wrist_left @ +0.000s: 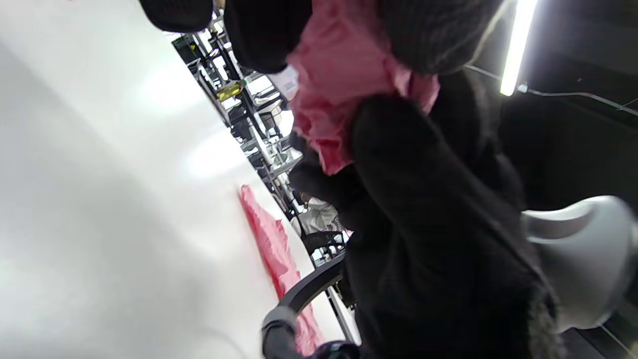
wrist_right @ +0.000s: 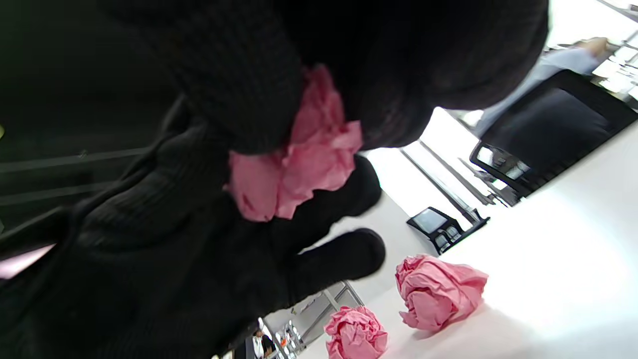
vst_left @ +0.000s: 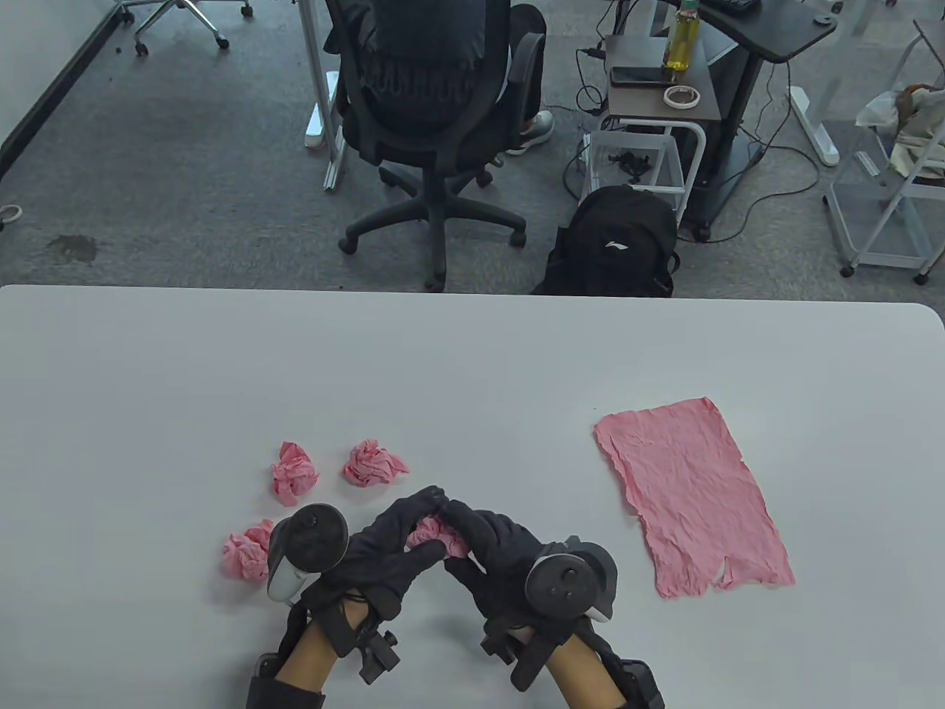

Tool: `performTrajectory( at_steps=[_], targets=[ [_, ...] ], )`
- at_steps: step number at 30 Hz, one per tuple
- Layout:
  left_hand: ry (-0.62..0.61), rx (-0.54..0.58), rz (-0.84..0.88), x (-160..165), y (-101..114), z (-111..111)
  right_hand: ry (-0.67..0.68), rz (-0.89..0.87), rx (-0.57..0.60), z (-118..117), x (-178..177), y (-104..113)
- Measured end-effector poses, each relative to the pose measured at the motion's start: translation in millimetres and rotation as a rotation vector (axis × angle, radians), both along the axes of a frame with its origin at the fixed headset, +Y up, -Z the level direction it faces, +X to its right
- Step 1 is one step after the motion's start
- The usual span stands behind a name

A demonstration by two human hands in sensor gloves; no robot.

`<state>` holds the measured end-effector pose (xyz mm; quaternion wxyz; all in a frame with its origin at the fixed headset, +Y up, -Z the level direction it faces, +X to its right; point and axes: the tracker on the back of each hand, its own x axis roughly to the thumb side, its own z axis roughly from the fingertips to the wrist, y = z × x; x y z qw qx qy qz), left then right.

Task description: Flatten crumpled papers and stack

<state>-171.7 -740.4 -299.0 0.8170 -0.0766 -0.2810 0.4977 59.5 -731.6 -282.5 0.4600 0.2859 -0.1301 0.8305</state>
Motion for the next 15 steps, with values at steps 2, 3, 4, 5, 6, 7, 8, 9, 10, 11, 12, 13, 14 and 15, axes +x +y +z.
performTrajectory(
  at_steps=[2,3,4,5,6,7,8,9,10,11,12,13,14,15],
  targets=[
    [-0.003,0.027,-0.009,2,3,3,-0.020,-0.062,-0.105,-2,1,-6],
    [0.005,0.046,-0.017,3,4,4,-0.016,-0.086,-0.128,-3,1,-8],
    [0.004,0.050,-0.025,3,4,4,-0.022,-0.099,-0.136,-3,2,-9],
    [0.001,0.049,-0.035,4,4,4,-0.039,-0.102,-0.142,-3,3,-9],
    [-0.001,0.046,-0.047,4,3,3,-0.070,-0.090,-0.132,-4,5,-9],
    [0.000,0.045,-0.067,3,1,2,-0.087,-0.080,-0.123,-4,6,-10],
    [0.013,0.055,-0.098,1,0,1,-0.104,-0.064,-0.113,-4,6,-10],
    [0.022,0.057,-0.112,0,-1,0,-0.108,-0.061,-0.112,-4,7,-10],
    [0.028,0.051,-0.113,-2,-1,-1,-0.110,-0.064,-0.116,-5,6,-12],
    [0.045,0.053,-0.109,-3,-1,-1,-0.108,-0.071,-0.119,-4,6,-13],
    [0.081,0.060,-0.111,-5,-1,-1,-0.109,-0.077,-0.117,-4,6,-13],
    [0.102,0.072,-0.122,-7,0,-1,-0.101,-0.095,-0.114,-4,5,-13],
    [0.108,0.080,-0.137,-7,1,-2,-0.090,-0.107,-0.115,-5,5,-13],
    [0.120,0.093,-0.154,-9,2,-2,-0.081,-0.135,-0.129,-6,5,-14]
  ],
)
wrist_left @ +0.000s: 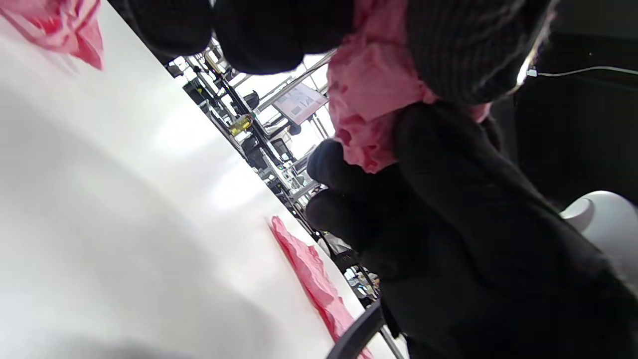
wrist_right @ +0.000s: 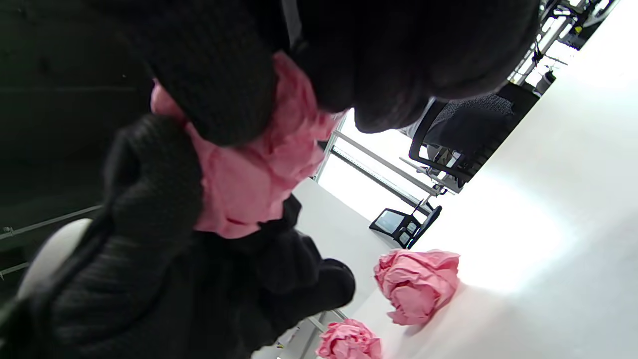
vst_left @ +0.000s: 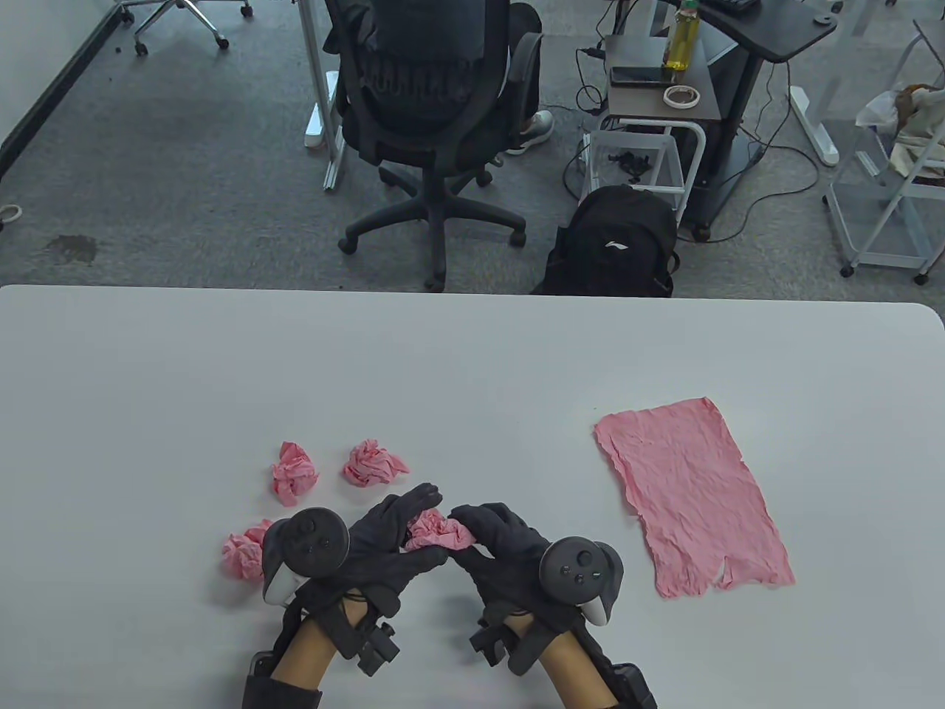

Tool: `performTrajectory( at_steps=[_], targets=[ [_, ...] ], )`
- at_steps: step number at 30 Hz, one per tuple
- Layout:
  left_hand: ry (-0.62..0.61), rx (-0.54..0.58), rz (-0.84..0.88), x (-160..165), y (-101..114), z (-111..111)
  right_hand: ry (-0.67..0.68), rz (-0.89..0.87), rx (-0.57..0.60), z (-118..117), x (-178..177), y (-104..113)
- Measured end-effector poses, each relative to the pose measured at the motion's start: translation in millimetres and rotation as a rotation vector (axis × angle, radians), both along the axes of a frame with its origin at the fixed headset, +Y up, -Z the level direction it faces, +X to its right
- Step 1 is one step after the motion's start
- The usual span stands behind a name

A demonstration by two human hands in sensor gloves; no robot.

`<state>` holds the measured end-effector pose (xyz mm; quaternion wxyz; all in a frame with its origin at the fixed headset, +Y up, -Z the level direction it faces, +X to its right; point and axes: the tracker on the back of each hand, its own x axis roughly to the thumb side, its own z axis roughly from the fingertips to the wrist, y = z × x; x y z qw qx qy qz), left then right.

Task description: Flatten crumpled papers and stack

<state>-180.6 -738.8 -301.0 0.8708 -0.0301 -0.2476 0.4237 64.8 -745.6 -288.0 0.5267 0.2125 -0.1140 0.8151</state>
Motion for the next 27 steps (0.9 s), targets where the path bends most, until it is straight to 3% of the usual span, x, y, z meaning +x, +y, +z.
performTrajectory(
  at_steps=[3,7,15,18,22,27],
  targets=[
    [-0.005,0.006,0.022,-1,1,1,0.114,-0.096,-0.061,-2,-4,-4],
    [-0.060,-0.009,0.087,2,4,4,0.147,-0.201,-0.105,-4,-5,-5],
    [-0.228,-0.126,0.264,13,1,5,0.025,-0.186,-0.165,-2,3,-5],
    [-0.167,-0.132,0.175,15,-5,3,0.011,-0.200,-0.128,0,5,-4],
    [-0.080,-0.142,0.186,12,-5,4,0.055,-0.215,-0.109,1,1,-5],
    [-0.019,-0.050,0.043,5,-1,2,0.101,-0.279,-0.145,-3,3,-6]
  ],
)
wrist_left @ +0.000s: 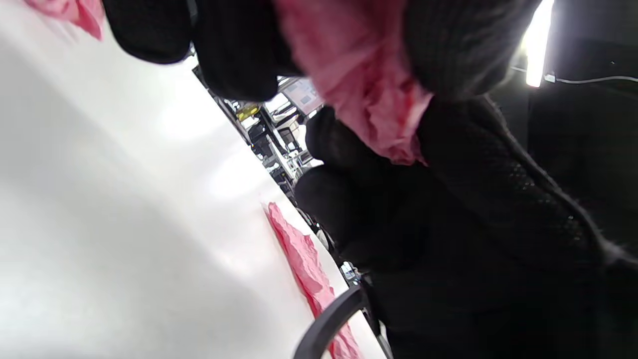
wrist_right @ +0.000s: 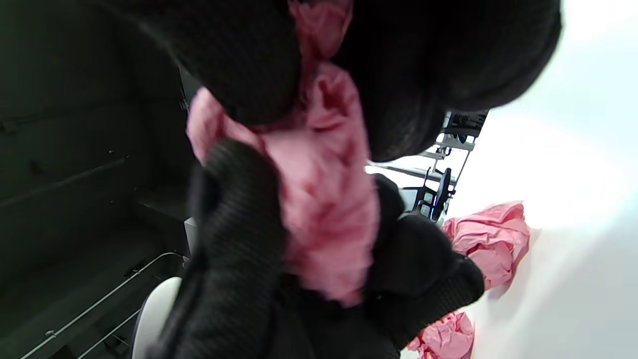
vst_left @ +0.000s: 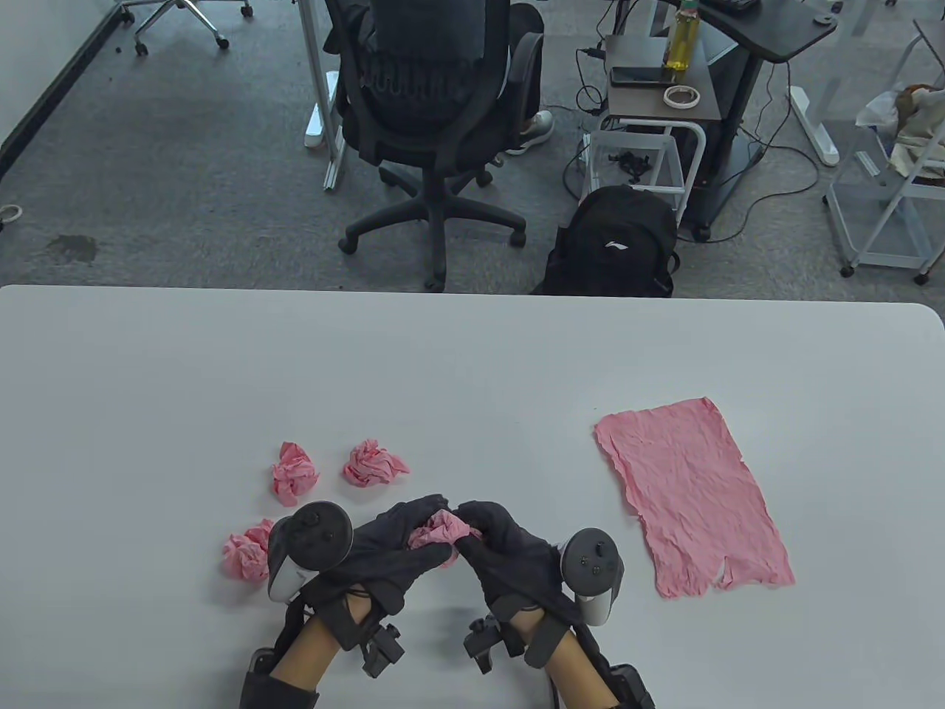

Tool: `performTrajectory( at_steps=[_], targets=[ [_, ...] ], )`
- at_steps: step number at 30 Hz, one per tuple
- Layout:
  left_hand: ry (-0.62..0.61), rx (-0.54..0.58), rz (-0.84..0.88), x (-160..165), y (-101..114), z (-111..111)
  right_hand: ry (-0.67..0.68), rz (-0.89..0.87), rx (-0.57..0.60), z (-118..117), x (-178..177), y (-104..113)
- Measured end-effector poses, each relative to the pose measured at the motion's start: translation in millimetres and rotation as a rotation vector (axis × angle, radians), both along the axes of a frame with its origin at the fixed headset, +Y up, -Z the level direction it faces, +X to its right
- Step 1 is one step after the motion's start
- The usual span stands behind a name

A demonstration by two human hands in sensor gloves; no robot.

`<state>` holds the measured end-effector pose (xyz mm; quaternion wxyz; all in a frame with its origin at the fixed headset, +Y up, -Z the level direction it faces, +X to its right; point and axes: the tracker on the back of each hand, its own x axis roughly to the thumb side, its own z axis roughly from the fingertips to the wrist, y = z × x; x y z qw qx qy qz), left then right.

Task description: Flatten crumpled papers and stack

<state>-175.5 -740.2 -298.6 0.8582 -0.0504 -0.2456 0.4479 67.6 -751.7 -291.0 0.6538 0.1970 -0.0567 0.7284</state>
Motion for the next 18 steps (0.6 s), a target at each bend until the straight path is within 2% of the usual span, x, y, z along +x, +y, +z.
performTrajectory(
  at_steps=[2,4,5,7,9,10,13,16,18],
  targets=[
    [-0.008,0.054,0.020,0,2,4,-0.005,0.011,-0.006,1,-1,0],
    [-0.045,0.058,0.066,1,-2,8,-0.028,0.023,-0.033,1,-2,0],
    [-0.052,0.031,0.111,2,-5,10,-0.037,0.023,-0.052,2,-2,-1],
    [-0.159,-0.032,0.182,4,-6,9,-0.081,0.000,-0.071,2,2,-2],
    [-0.207,-0.058,0.236,5,-8,11,-0.124,-0.046,-0.079,2,7,-1],
    [-0.203,-0.059,0.244,6,-8,13,-0.159,-0.061,-0.072,1,11,-1],
    [-0.122,-0.026,0.232,1,-6,13,-0.141,-0.070,-0.062,0,13,0],
    [-0.100,-0.048,0.248,-4,-9,10,-0.084,-0.090,-0.025,0,9,0],
    [-0.068,-0.024,0.221,-8,-11,10,-0.025,-0.077,-0.006,0,5,0]
  ],
)
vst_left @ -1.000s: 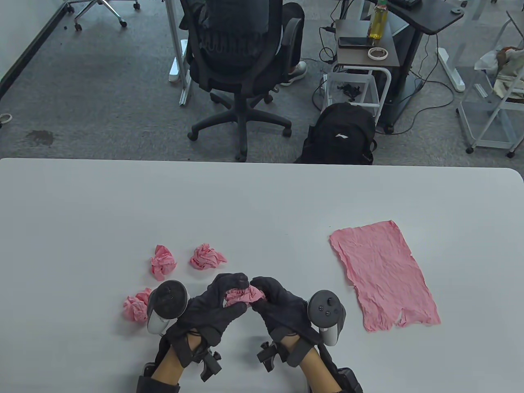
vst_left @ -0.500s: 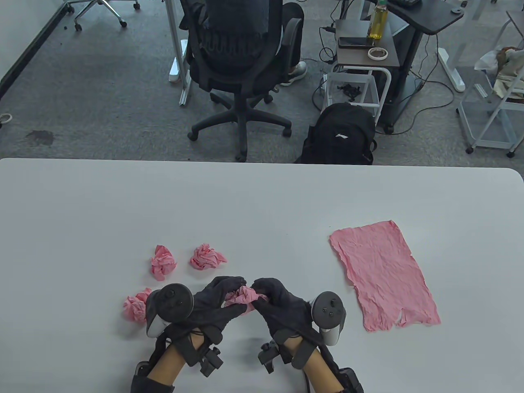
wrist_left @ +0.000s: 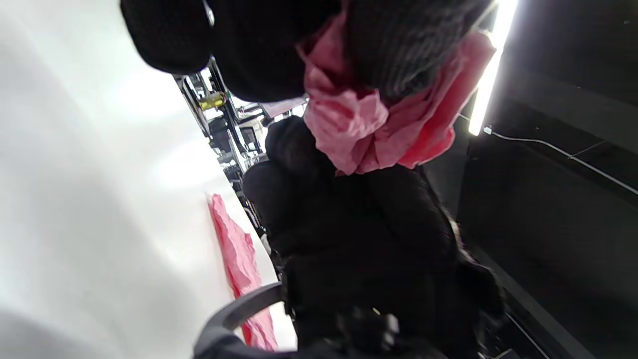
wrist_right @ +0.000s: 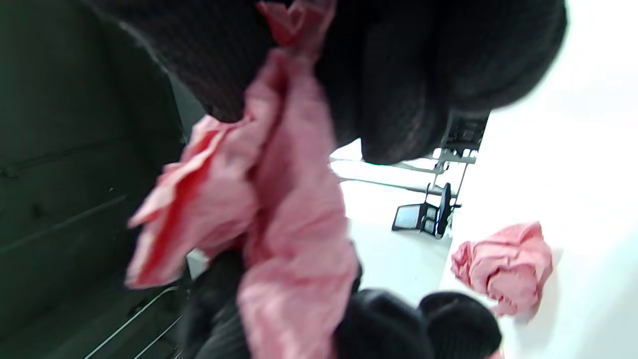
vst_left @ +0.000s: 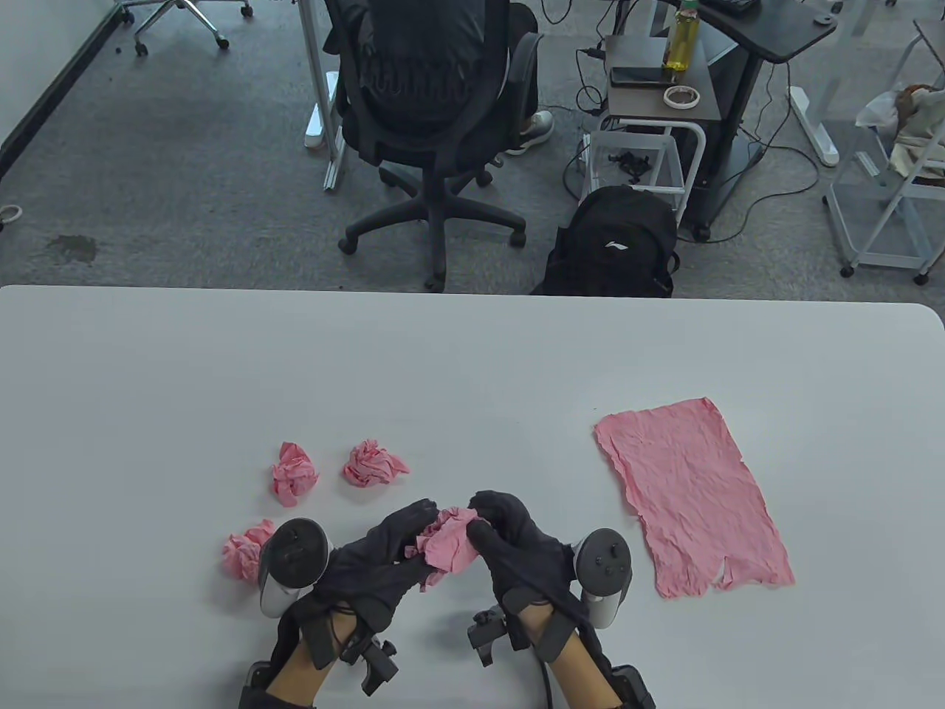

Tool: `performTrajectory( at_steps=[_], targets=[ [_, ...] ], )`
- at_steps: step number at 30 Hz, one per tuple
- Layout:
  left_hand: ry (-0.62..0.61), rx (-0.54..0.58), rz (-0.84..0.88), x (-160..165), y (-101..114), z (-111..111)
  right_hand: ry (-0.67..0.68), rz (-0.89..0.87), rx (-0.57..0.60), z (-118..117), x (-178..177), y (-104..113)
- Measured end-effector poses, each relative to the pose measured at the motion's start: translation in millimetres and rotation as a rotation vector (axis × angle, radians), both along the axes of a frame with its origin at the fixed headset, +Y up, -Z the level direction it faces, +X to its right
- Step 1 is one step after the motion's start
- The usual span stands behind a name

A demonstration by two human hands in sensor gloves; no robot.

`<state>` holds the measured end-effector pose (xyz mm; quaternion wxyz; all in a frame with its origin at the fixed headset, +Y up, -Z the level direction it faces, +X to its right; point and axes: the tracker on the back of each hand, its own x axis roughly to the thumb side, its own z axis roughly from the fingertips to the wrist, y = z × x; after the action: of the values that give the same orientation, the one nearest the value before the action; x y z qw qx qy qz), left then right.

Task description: Flatten crumpled papers and stack

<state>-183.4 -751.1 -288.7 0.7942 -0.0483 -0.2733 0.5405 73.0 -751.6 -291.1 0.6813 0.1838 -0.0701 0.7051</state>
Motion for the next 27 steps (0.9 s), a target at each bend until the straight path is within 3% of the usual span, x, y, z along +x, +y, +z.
performTrajectory(
  at_steps=[3,5,8,10,12,14,15,17,19,21,27],
  targets=[
    [0.044,0.012,-0.021,-1,1,1,0.180,0.011,0.025,0,-8,1],
    [0.068,0.023,-0.026,-2,3,2,0.186,0.076,0.032,3,-11,2],
    [0.235,0.133,-0.091,-9,9,8,-0.093,0.294,0.167,11,-9,11],
    [0.312,0.213,-0.148,-13,13,10,-0.198,0.403,0.280,15,-5,21],
    [0.376,0.273,-0.166,-14,17,15,-0.210,0.436,0.332,18,-5,28],
    [0.317,0.307,-0.190,-8,19,17,-0.079,0.400,0.295,17,-12,24],
    [0.264,0.289,-0.185,-3,18,17,-0.023,0.369,0.220,16,-16,20],
    [0.135,0.208,-0.118,3,14,16,0.083,0.312,0.109,15,-20,12],
    [0.012,0.118,-0.023,7,10,14,0.103,0.250,0.082,13,-20,7],
    [0.025,0.088,0.005,5,10,12,0.101,0.168,0.046,10,-17,4],
    [0.025,0.165,-0.123,11,10,14,0.127,0.108,0.028,9,-17,5]
  ],
)
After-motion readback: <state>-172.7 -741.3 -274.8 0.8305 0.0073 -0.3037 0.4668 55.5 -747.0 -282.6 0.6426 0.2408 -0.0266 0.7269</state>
